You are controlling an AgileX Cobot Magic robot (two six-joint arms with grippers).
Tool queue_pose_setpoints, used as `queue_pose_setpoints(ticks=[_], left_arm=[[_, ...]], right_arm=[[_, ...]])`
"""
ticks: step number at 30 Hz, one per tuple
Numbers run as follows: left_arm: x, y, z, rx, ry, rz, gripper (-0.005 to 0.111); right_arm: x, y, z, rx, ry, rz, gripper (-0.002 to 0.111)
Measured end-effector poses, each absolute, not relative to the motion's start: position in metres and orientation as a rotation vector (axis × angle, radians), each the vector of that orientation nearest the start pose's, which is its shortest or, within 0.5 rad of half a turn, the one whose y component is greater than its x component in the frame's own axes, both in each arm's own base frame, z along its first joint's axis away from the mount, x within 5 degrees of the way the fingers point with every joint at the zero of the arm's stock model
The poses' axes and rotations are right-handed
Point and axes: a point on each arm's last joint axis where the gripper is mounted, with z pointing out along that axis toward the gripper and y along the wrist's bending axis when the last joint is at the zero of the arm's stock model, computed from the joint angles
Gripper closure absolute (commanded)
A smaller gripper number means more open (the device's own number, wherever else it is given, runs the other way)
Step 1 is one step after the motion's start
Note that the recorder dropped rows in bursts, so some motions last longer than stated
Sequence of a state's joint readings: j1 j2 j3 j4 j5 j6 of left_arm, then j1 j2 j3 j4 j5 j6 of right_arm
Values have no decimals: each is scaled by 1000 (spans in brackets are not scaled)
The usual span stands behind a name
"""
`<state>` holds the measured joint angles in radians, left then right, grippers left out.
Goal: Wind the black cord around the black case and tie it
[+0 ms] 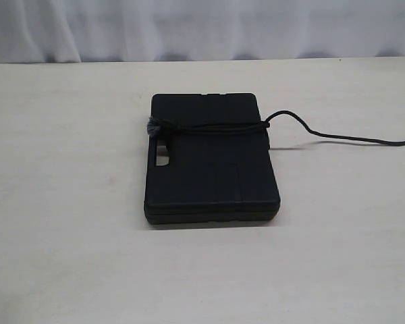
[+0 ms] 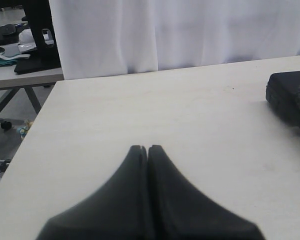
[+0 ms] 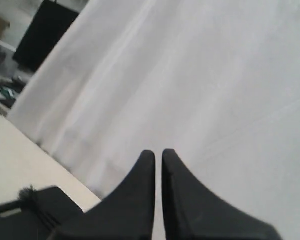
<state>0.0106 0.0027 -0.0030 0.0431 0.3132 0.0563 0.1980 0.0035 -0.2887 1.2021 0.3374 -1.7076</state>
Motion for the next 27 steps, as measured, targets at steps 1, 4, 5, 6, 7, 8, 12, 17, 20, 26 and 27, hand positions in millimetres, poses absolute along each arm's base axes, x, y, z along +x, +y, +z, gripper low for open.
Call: queue_pose_setpoints(ticks=[1,4,5,6,7,8,12,17,20,26,27], left_arm=[[54,2,186,68,1796,89,107],[54,2,186,68,1796,89,107],[54,2,186,68,1796,89,107],[54,2,186,68,1796,89,107],[54,2,186,68,1796,89,107],[54,2,186,68,1796,89,107],[54,2,186,68,1796,89,107],[54,2,186,68,1796,89,107],[54,2,186,68,1796,89,107],[54,2,186,68,1796,89,107],[54,2,186,68,1796,89,107]], right_arm=[[22,33,294,-742,1130,-114,104],[24,30,290,-835,1124,-262,104],[25,29,289,-877,1119,-333,104],[25,28,288,-905,1114,-384,104],[26,26,287,-937,1107,-449,104],[27,25,286,-969,1098,-516,104],[30,18,285,-1078,1050,-773,104],[32,12,284,-1122,1044,-916,104],[32,11,285,-1120,1038,-941,104],[36,9,283,-976,1011,-918,104],[38,9,280,-939,1007,-916,104]])
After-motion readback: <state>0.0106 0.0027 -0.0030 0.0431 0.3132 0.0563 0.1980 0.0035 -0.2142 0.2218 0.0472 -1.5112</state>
